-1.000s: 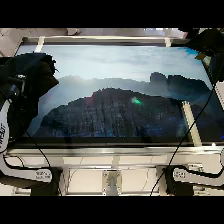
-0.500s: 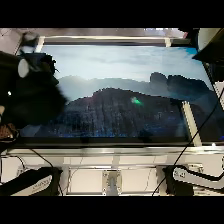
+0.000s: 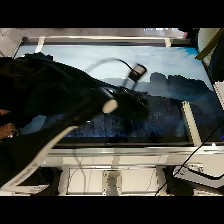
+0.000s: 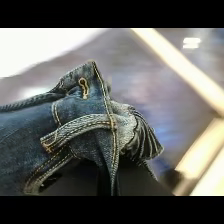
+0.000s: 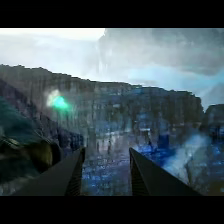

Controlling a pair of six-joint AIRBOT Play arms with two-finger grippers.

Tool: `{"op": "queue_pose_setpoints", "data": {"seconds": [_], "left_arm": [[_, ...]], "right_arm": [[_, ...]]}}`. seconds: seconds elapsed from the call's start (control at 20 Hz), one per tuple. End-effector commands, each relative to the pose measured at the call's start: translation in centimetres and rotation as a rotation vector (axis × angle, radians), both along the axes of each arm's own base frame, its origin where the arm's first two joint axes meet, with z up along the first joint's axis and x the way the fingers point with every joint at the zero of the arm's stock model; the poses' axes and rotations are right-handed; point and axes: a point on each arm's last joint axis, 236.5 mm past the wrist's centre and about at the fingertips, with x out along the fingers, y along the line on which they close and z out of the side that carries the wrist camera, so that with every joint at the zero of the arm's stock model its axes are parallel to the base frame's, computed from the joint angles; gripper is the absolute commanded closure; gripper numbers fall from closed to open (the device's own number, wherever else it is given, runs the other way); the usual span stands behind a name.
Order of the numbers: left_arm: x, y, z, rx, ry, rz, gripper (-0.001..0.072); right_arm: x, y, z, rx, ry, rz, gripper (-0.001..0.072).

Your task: Fold the clothes and pants, and hang the long-sleeved shirts on hangers.

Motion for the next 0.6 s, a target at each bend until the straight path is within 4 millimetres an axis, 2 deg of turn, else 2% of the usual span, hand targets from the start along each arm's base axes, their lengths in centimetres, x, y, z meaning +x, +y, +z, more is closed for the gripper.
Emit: {"op": "queue_pose_setpoints", "data": {"seconds": [0.0,0.05,0.1,0.15,0.2,0.25,0.3,0.35,0.4,0.45,0.5,0.55], "left_arm": [[-2.0,-6.3,-3.4,-0.144,0.12,-0.047,0.069],[-1.0,-5.9,-2.8,-0.128,0.068,-0.064,0.0632],[1.3,-4.4,-1.1,-0.105,-0.01,-0.055,0.0268],[4.1,-1.8,0.9,-0.063,-0.076,-0.019,0.0028],[7.5,2.9,3.1,-0.001,-0.105,0.074,0.0021],[10.6,8.8,4.9,0.065,-0.113,0.207,0.0022],[13.4,16.5,6.3,0.148,-0.107,0.385,0.0023],[14.8,24.3,7.0,0.239,-0.082,0.555,0.0024],[14.6,32.2,7.2,0.327,-0.026,0.706,0.0024],[13.2,38.2,6.6,0.382,0.053,0.815,0.0026],[10.9,43.8,5.4,0.423,0.136,0.922,0.0026],[8.4,47.8,4.0,0.451,0.201,1.003,0.0027]], "right_arm": [[0.9,-2.0,-1.8,0.025,0.033,-0.037,0.0391],[1.4,-2.0,-2.5,0.045,0.043,-0.029,0.0391],[1.9,-1.7,-2.9,0.07,0.046,-0.013,0.0391],[2.2,-1.7,-3.3,0.082,0.047,0.006,0.0391],[2.5,-1.3,-3.6,0.106,0.046,0.023,0.0391],[2.7,-0.4,-4.0,0.148,0.047,0.051,0.0391],[2.7,0.7,-4.6,0.197,0.055,0.085,0.0391],[2.3,1.8,-5.7,0.239,0.083,0.115,0.0391],[1.8,2.5,-7.6,0.275,0.126,0.125,0.0392],[0.9,3.2,-9.8,0.313,0.176,0.131,0.0391],[-0.1,4.0,-12.4,0.365,0.235,0.119,0.0391],[-1.2,5.0,-14.8,0.423,0.286,0.108,0.0382]]}}
